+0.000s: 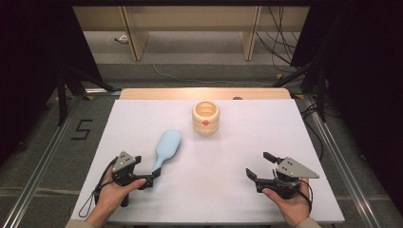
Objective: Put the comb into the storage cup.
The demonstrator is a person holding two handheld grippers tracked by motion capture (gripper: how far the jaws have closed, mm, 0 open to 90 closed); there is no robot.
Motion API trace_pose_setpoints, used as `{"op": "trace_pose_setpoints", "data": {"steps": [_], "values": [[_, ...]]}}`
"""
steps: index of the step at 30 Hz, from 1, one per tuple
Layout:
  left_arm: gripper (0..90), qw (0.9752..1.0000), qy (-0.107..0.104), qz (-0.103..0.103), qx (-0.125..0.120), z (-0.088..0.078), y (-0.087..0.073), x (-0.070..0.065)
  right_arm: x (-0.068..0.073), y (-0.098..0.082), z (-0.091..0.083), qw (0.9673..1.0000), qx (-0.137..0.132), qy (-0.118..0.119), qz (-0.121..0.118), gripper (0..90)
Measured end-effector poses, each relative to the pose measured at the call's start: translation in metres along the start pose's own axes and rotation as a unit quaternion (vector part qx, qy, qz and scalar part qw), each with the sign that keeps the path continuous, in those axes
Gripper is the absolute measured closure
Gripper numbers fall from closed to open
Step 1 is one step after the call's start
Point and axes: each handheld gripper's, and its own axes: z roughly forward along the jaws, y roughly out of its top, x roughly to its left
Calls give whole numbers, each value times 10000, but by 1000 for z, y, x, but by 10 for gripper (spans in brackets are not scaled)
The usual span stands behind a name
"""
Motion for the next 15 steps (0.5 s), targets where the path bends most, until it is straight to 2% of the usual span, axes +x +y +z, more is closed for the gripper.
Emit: {"op": "trace_pose_setpoints", "data": {"steps": [8,10,13,14,15], "values": [[60,10000,34,-11,-37,-1,1,0,0,0,0,10000,4,-12,-19,158],[81,9999,103,89,-102,-3,4,-2,0,0,0,10000,-1,-8,-13,158],[208,9992,171,267,-251,-8,12,-9,0,0,0,10000,1,-16,13,158],[320,9985,196,412,-310,-10,15,-12,0,0,1,10000,8,-24,9,158],[465,9985,196,412,-310,-10,15,-12,0,-1,1,10000,26,-24,4,158]]}}
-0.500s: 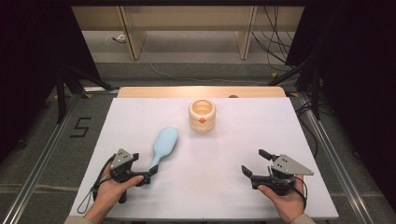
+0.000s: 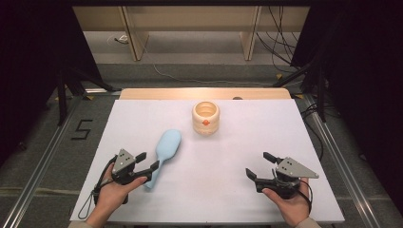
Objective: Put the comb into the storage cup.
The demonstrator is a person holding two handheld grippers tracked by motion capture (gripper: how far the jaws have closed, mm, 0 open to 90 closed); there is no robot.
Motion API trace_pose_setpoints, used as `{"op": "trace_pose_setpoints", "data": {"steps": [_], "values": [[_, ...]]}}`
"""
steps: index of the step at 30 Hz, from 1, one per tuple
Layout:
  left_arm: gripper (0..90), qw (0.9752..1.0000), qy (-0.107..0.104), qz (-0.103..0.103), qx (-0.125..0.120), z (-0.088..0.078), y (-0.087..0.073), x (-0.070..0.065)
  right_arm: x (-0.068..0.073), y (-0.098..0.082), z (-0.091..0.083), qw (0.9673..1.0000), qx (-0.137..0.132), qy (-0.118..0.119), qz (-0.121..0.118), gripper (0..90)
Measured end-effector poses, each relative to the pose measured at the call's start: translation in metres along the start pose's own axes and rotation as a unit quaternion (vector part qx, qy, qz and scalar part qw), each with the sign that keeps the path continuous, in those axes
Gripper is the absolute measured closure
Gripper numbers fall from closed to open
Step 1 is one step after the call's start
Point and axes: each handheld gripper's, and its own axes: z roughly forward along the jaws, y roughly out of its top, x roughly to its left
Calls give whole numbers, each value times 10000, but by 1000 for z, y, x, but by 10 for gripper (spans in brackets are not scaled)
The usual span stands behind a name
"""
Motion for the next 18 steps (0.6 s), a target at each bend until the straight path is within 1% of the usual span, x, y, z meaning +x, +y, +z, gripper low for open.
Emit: {"op": "trace_pose_setpoints", "data": {"steps": [1,2,3,4,5,6,7,8,9,10,11,12,13,15,18], "values": [[465,9999,-25,54,-85,-1,3,-3,0,0,0,10000,0,0,0,158],[695,9999,-157,-22,-64,-1,8,-8,1,0,1,10000,4,0,-3,158],[751,9999,-157,-22,-64,-1,8,-8,1,0,1,10000,6,-6,-8,158],[807,9995,-303,-16,130,1,10,-15,1,0,0,10000,3,-14,-14,158],[847,9995,-303,-16,130,1,10,-15,1,0,0,10000,3,-14,-14,158],[882,9991,-322,21,261,4,10,-18,1,0,0,10000,5,-29,-9,158],[894,9985,-343,92,417,8,10,-22,1,0,0,10000,9,-33,-4,158],[895,9985,-343,92,417,8,10,-22,1,0,0,10000,9,-33,-4,158],[895,9977,-356,115,560,12,10,-24,1,0,1,10000,15,-35,-2,158],[896,9960,-393,179,783,16,10,-27,1,0,1,10000,20,-25,-9,158],[896,9960,-393,179,783,16,10,-27,1,0,1,10000,20,-25,-9,158],[896,9950,-429,169,886,19,10,-28,1,0,1,10000,26,-24,-9,158],[896,9930,-483,166,1066,24,11,-31,1,0,1,10000,38,-22,-9,158],[896,9910,-465,247,1234,28,12,-34,1,0,1,10000,31,-22,0,158],[896,9874,-475,287,1483,34,12,-38,1,0,1,10000,26,-16,-6,158]]}}
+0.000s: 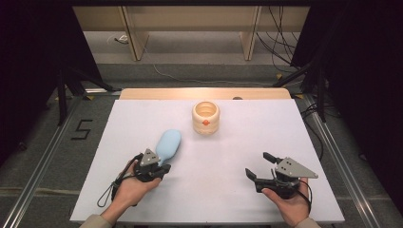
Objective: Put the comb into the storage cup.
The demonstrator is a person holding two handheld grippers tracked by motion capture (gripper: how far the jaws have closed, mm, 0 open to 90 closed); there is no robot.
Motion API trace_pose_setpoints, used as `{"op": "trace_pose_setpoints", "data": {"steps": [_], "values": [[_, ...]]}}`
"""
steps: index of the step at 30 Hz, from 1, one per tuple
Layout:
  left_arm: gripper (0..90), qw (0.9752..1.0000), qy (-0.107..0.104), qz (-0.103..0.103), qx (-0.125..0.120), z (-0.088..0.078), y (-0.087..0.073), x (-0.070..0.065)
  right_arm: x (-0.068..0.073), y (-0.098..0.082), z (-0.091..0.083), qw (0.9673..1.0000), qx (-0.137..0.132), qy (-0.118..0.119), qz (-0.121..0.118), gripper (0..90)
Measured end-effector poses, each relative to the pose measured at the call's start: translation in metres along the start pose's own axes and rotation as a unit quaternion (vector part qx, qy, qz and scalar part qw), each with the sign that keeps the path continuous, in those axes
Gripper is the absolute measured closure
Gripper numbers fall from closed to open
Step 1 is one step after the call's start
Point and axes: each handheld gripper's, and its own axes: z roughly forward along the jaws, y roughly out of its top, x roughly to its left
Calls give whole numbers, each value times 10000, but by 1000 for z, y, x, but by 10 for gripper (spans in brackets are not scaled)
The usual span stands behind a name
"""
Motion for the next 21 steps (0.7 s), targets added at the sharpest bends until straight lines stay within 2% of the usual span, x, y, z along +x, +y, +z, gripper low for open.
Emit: {"op": "trace_pose_setpoints", "data": {"steps": [4,11,21], "values": [[896,9998,-9,78,190,7,1,-3,0,0,0,10000,3,8,-10,158],[896,9993,1,57,377,11,-1,0,0,0,0,10000,35,27,-13,158],[896,9985,68,19,536,13,-4,3,0,0,0,10000,47,46,-22,158]]}}
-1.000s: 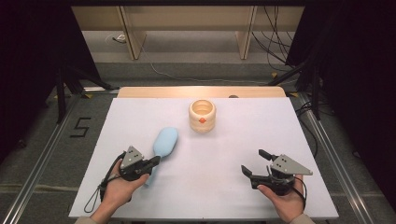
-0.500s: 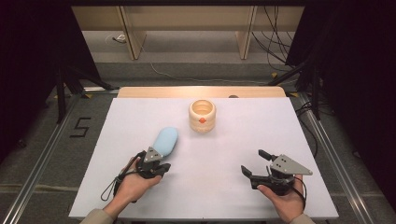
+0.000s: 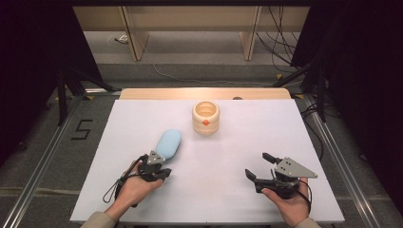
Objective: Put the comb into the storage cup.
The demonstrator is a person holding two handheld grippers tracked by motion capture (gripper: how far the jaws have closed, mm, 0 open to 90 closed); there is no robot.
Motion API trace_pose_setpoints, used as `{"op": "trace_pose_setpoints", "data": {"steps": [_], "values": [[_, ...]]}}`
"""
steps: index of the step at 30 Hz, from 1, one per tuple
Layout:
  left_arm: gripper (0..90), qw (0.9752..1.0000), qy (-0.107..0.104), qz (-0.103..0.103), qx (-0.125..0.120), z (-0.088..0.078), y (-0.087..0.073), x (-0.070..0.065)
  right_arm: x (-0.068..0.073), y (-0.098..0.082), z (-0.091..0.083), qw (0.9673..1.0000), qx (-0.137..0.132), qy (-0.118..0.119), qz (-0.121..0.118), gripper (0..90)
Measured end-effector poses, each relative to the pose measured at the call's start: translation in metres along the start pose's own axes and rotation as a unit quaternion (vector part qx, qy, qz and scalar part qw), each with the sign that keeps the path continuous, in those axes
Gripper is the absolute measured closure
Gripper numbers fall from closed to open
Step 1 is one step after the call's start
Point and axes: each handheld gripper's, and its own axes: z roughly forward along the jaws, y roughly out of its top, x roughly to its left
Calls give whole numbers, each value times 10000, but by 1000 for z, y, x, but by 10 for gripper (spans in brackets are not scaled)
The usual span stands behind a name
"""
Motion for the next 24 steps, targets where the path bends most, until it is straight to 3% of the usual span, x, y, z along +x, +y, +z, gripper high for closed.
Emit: {"op": "trace_pose_setpoints", "data": {"steps": [16,24], "values": [[896,9998,87,-52,186,0,-4,4,0,0,0,10000,4,29,1,158],[896,9993,130,-140,334,-3,-6,13,0,0,0,10000,4,36,0,158]]}}
